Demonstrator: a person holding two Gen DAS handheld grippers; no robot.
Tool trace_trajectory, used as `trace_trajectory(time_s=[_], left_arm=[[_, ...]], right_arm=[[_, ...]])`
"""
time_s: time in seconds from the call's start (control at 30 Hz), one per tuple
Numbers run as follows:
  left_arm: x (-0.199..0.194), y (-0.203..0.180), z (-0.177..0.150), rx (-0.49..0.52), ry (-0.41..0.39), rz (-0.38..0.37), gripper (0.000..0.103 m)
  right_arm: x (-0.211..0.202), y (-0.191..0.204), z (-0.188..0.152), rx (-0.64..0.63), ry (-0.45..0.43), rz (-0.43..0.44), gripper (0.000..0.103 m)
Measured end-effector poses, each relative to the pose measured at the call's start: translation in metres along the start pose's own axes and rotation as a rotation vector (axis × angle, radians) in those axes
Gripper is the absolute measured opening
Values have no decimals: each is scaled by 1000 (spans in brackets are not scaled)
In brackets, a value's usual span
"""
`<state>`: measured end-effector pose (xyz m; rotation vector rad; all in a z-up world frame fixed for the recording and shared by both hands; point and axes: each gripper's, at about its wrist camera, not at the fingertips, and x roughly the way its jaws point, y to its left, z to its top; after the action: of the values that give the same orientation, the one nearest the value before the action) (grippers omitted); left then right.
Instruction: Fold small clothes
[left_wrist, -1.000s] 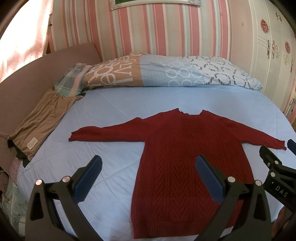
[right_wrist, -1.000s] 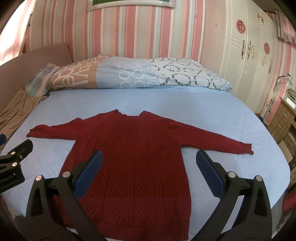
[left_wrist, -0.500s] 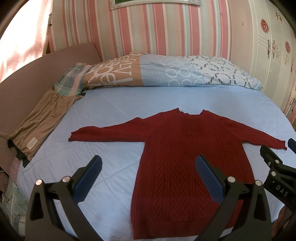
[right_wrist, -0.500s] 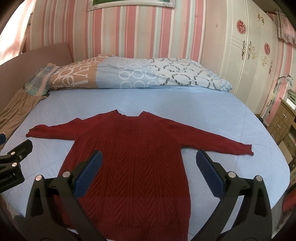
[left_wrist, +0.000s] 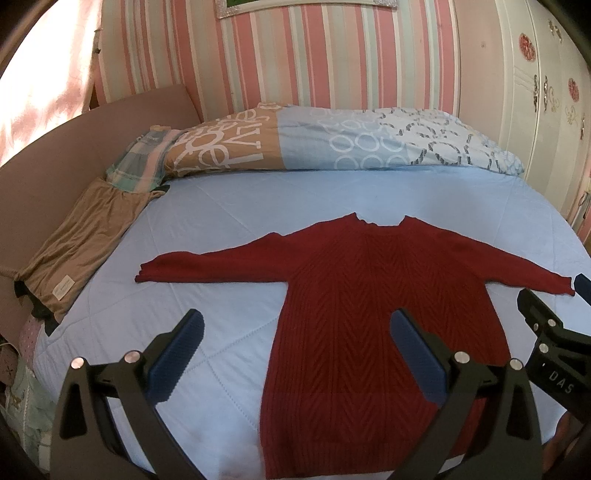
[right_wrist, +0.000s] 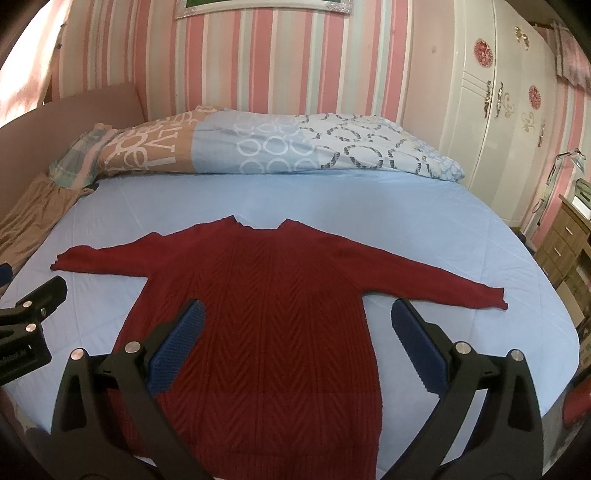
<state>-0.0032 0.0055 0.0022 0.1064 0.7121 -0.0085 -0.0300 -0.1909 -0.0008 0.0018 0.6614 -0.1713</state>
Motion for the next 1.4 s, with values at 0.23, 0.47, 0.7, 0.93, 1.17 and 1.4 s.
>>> trace_trajectory(time_s=[0.23,0.47,0.7,0.93,1.17,1.4], left_arm=[[13,-7,-2,4,12,7,101],[29,-25,5,38,19,-18,101],[53,-59,35,84,-91,-82,101],[114,-123,59,212,19,-138,101],[162,-172,72,207,13,-138,101],[212,-242,90,206,16,-171,101]], right_arm=[[8,-1,-4,0,13,-1,100],[24,-25,-1,11,-6,-41,100],[55,-83,9,62,7,-107,100],[97,-167,12,153,37,-254,100],[146,-248,2,217,99,-367,100],[182,-302,-18,275,136,-355,100]])
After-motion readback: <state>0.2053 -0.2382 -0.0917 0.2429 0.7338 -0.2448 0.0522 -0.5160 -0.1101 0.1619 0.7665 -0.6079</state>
